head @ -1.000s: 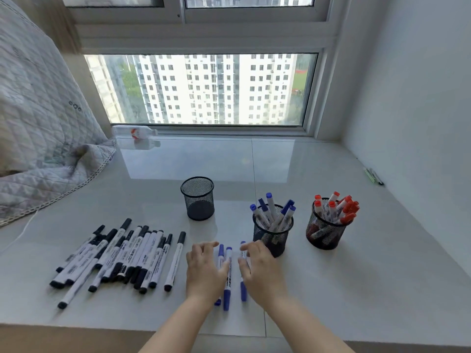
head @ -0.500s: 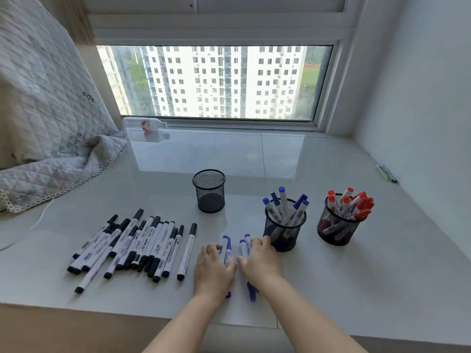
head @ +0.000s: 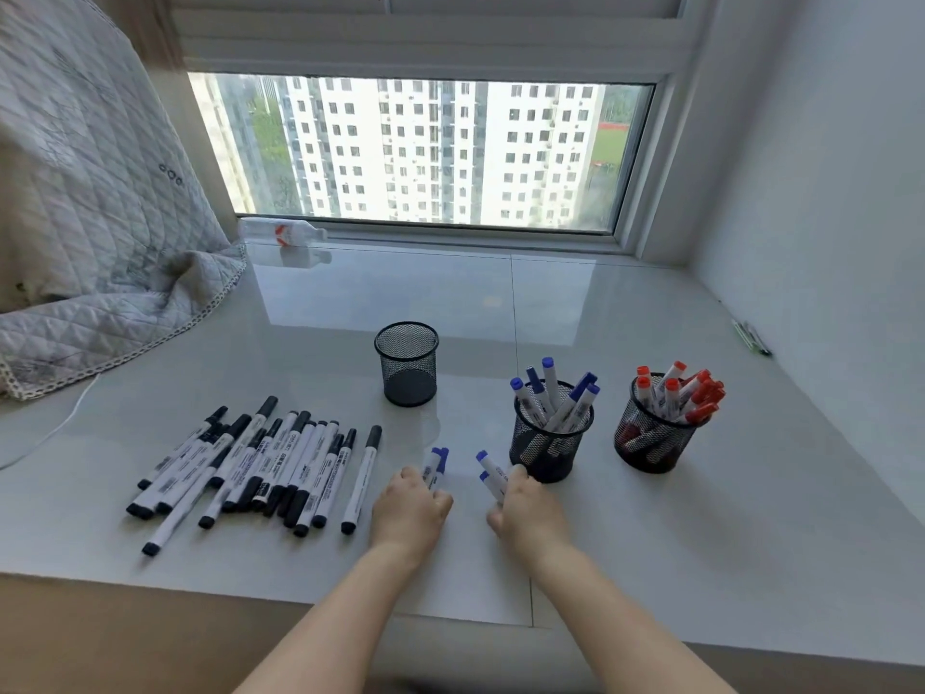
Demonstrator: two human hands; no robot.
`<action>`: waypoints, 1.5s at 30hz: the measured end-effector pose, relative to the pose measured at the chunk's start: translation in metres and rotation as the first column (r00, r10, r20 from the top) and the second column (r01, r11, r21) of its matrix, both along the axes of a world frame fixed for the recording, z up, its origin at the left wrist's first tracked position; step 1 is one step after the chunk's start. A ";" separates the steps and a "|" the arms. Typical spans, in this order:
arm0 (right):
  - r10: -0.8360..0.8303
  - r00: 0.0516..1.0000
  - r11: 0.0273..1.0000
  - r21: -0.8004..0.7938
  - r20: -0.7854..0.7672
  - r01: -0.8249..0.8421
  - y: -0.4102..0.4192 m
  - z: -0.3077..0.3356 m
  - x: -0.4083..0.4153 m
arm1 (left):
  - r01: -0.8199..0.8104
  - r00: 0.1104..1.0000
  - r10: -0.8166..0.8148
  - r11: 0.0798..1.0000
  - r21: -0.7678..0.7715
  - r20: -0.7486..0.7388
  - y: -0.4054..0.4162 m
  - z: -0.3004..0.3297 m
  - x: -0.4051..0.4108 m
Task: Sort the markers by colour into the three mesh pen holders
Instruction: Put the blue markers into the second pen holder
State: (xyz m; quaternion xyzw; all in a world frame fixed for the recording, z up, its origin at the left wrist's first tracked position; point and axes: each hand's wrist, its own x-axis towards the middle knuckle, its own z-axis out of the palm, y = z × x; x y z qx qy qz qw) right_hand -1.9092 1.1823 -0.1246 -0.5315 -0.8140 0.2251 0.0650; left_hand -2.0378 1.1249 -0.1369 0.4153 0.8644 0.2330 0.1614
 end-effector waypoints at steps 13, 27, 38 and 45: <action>-0.175 0.400 0.983 -0.137 -0.900 0.121 0.033 0.104 0.031 | -0.250 0.813 -0.044 0.874 0.417 0.580 -0.004 -0.006 0.021; -0.141 0.641 0.953 0.072 -0.755 0.294 0.079 0.058 0.021 | -0.274 0.787 -0.101 0.827 0.492 0.608 -0.001 -0.009 0.029; -0.113 0.753 0.924 0.209 -0.649 0.320 0.072 0.039 0.025 | -0.275 0.787 -0.086 0.837 0.473 0.611 0.000 -0.007 0.030; -0.087 0.784 0.897 0.293 -0.615 0.330 0.074 0.046 0.033 | -0.417 0.669 0.014 0.834 0.360 0.743 0.004 -0.006 0.027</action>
